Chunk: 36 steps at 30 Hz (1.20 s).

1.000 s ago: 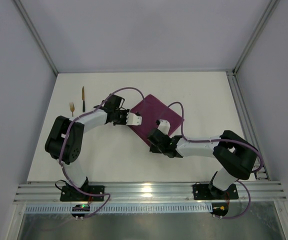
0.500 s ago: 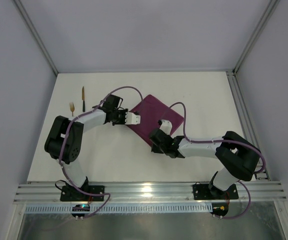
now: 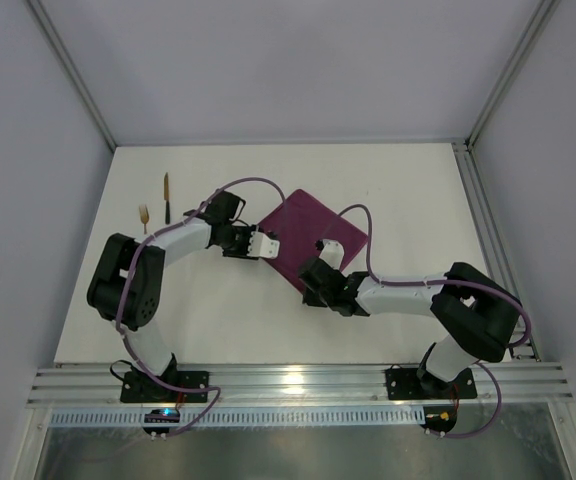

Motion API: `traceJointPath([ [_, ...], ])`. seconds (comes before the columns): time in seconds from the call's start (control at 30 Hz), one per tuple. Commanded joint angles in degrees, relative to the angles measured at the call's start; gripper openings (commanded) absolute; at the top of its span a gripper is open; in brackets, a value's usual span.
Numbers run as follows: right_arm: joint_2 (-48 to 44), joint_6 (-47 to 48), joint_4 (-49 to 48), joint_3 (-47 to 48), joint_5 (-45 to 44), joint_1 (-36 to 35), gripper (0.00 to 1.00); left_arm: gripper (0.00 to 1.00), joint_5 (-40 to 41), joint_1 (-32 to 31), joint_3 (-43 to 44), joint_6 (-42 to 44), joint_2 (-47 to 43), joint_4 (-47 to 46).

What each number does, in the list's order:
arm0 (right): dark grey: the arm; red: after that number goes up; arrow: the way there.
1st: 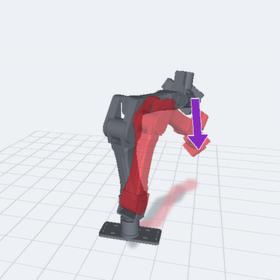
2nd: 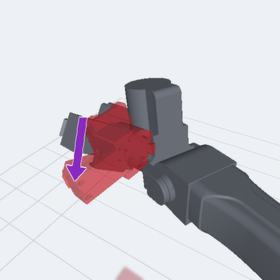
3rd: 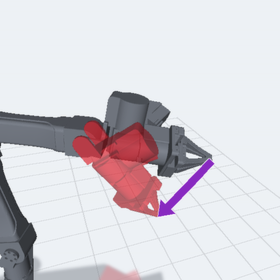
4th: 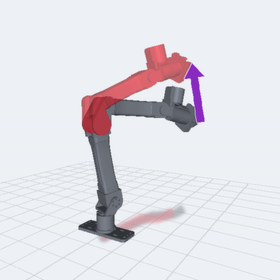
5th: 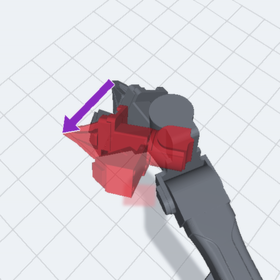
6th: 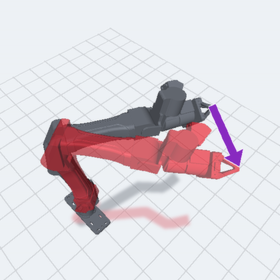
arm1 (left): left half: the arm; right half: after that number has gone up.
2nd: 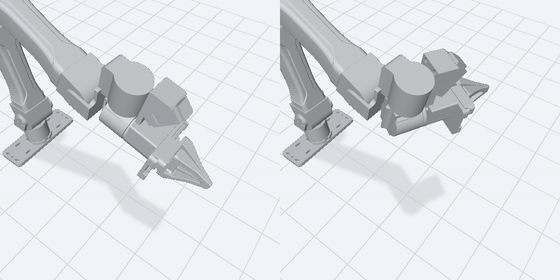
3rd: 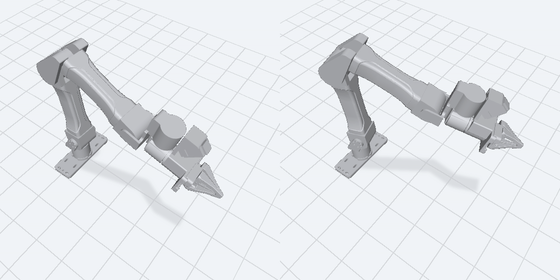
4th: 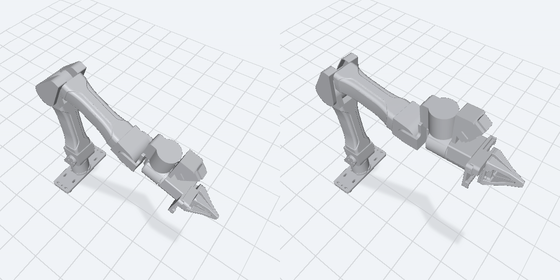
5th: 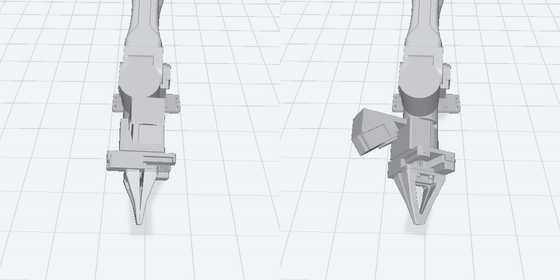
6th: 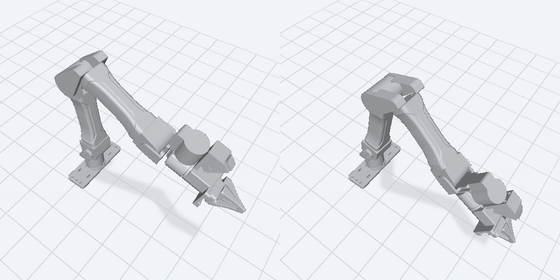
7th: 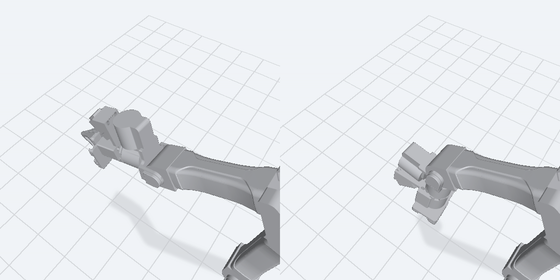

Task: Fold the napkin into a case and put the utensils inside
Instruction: Smooth out the lower triangle-folded napkin at the center of the board.

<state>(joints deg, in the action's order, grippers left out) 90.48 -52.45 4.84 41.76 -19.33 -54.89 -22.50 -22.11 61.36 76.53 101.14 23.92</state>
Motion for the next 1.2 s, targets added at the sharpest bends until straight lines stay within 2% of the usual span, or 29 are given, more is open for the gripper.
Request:
traceJointPath([
  [0.0, -0.8, 1.4, 4.4, -1.7, 0.0, 0.1, 0.04, 0.39, -3.5, -0.4, 0.8, 0.6, -0.9, -0.5],
  [0.2, -1.4, 1.2, 3.9, -2.6, 0.0, 0.2, 0.04, 0.39, -1.1, -1.1, 2.1, -0.2, 1.9, -2.1],
  [0.27, -1.5, 1.1, 3.9, -2.6, 0.1, 0.3, 0.04, 0.34, -0.8, -1.1, 3.3, -0.9, 2.8, -1.8],
  [0.3, -1.5, 1.2, 3.8, -2.6, 0.1, 0.3, 0.04, 0.31, -0.7, -1.1, 3.6, -0.9, 3.4, -1.6],
  [0.33, -1.4, 1.2, 3.8, -2.7, 0.1, 0.3, 0.04, 0.19, -0.4, -1.1, 3.8, -0.9, 3.4, -1.4],
  [0.43, -1.5, 1.2, 3.9, -2.9, 0.1, 0.4, 0.04, 0.03, -0.2, -1.1, 3.8, -0.8, 3.3, -0.7],
  [0.5, -1.6, 1.2, 3.9, -3.0, 0.1, 0.6, 0.04, 0.0, 0.0, -1.1, 3.6, -0.3, 3.1, 0.2],
  [1.17, -3.3, 1.2, 4.5, -5.4, 0.5, 1.5, 0.04, 0.0, -1.3, 1.9, 5.0, -4.7, 1.9, -0.5],
])
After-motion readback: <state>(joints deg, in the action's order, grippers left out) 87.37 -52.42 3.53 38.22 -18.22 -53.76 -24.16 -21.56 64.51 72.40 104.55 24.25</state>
